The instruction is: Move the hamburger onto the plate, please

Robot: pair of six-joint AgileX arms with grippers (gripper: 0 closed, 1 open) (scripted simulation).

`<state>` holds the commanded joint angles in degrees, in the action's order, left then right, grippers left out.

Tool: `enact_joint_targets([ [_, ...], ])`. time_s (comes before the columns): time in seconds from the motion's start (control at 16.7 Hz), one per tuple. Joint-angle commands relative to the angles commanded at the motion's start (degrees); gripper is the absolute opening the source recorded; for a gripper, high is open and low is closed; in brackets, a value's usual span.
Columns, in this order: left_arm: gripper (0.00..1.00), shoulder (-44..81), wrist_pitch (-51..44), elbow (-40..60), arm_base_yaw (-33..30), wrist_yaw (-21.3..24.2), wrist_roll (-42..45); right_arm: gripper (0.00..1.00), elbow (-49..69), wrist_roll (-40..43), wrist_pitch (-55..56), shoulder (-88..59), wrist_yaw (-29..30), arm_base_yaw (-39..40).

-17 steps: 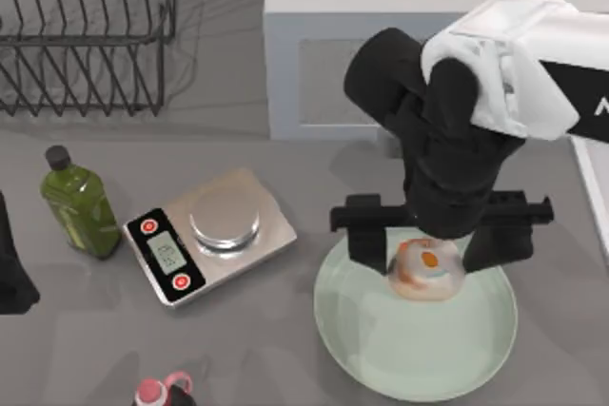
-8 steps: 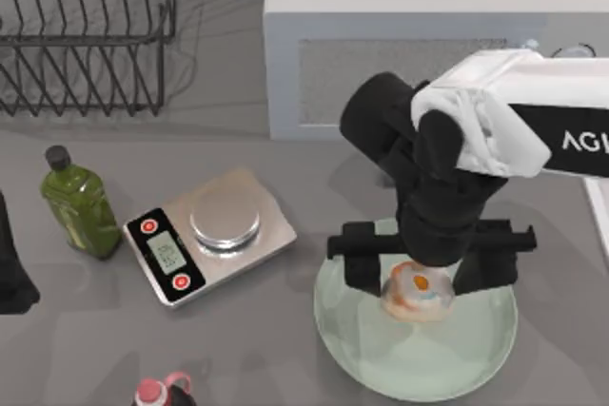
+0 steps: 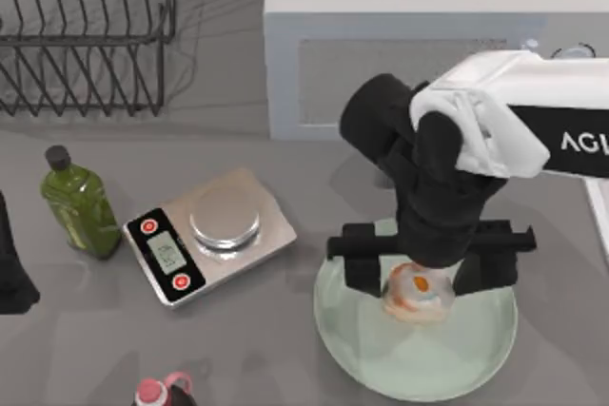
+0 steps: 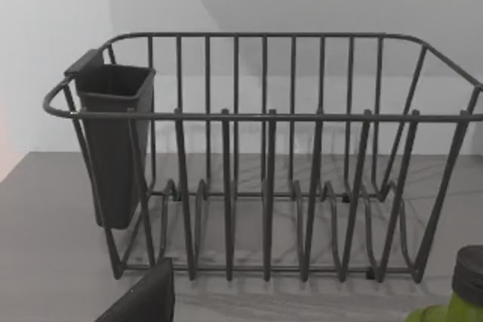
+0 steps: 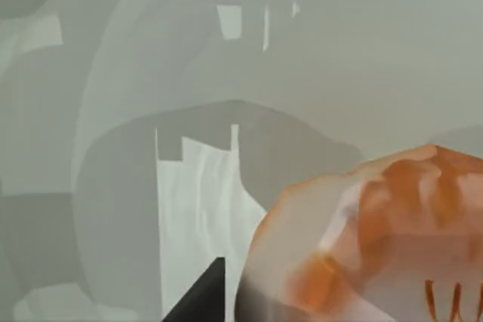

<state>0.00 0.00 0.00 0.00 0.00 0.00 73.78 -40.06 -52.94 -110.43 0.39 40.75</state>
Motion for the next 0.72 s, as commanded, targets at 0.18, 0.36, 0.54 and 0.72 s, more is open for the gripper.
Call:
enact_joint_targets([
  [0.18,1.0,0.0,0.0,0.0,0.0,0.0,0.0,0.75,0.0,0.0,0.0,0.0,0.0,0.0],
  [0.36,1.0,0.0,0.0,0.0,0.0,0.0,0.0,0.98,0.0,0.0,0.0,0.0,0.0,0.0],
  [0.54,1.0,0.0,0.0,0.0,0.0,0.0,0.0,1.0,0.0,0.0,0.0,0.0,0.0,0.0],
  [0.72,1.0,0.0,0.0,0.0,0.0,0.0,0.0,1.0,0.0,0.0,0.0,0.0,0.0,0.0],
])
